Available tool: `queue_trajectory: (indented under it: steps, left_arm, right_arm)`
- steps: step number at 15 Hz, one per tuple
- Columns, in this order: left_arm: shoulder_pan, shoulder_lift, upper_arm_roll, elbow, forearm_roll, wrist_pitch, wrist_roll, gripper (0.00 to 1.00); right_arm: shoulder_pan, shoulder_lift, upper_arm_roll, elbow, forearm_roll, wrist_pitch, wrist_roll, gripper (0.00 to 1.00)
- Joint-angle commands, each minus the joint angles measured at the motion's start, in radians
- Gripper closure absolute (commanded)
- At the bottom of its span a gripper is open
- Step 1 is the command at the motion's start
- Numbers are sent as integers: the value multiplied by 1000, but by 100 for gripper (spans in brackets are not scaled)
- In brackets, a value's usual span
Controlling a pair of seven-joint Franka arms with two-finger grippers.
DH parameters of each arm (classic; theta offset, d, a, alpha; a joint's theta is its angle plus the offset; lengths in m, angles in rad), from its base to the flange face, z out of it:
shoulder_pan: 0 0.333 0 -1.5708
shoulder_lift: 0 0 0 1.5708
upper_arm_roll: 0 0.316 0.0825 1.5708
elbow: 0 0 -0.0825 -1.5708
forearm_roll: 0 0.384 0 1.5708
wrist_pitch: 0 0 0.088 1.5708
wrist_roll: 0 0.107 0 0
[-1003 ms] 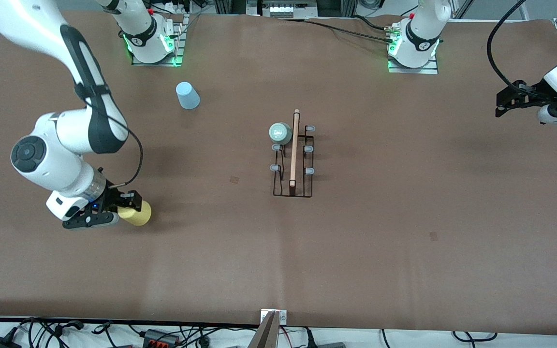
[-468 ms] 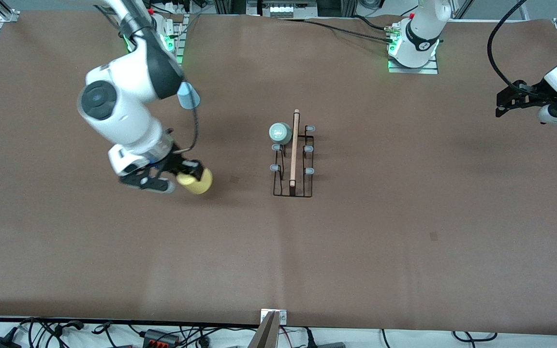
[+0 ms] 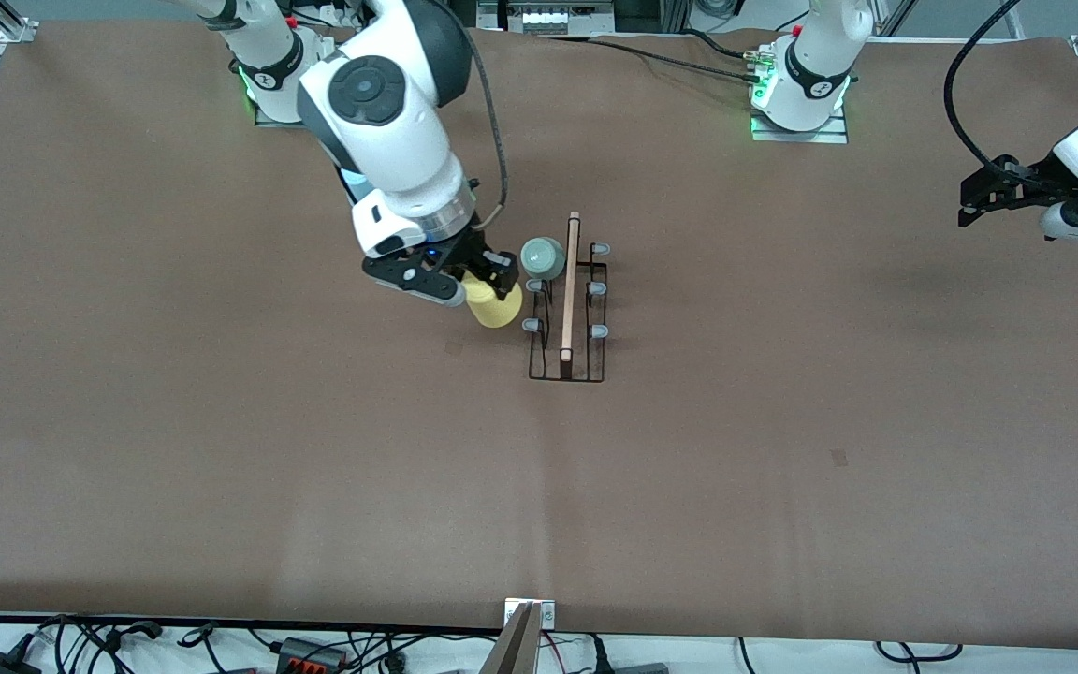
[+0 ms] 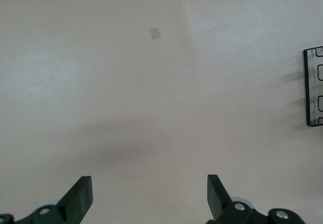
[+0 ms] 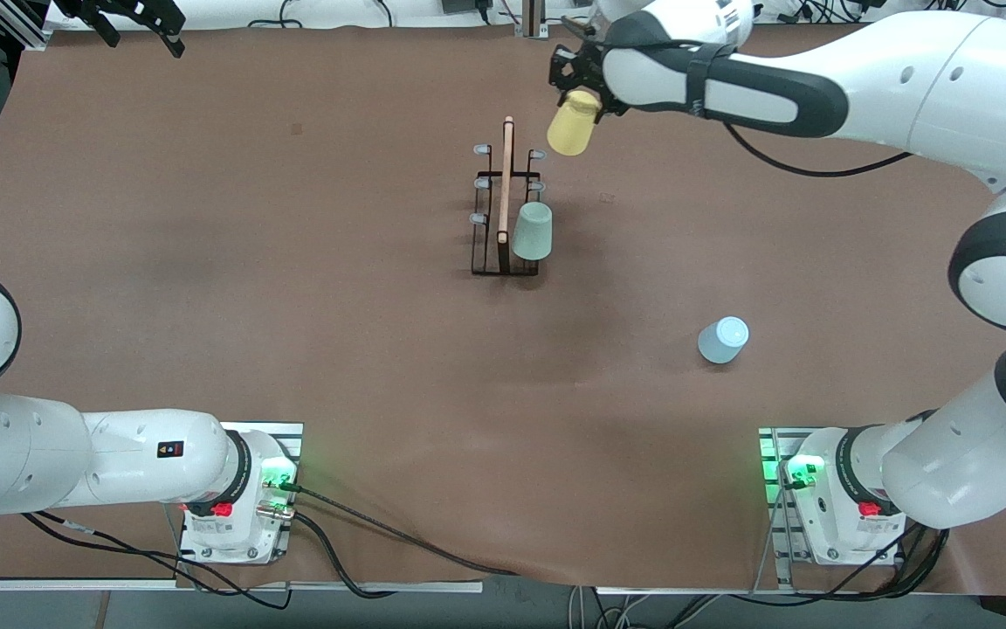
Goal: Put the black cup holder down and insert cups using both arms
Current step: 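Carry the yellow cup to the rack and lower it onto a peg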
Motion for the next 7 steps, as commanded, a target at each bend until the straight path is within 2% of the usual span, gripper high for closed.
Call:
queue_trajectory:
  steps: [1, 4, 7]
  left_arm:
    - [0, -3, 9, -1, -21, -8, 23, 0]
    - [0, -3, 9, -1, -21, -10, 25, 0]
    - [1, -3, 9, -1, -21, -11, 26, 0]
  right_arm:
    - [25, 83, -9, 80, -35, -16, 43, 86]
    - [35, 104, -12, 82, -41, 4, 59, 86]
    - [54, 136, -15, 82, -41, 79, 72, 86]
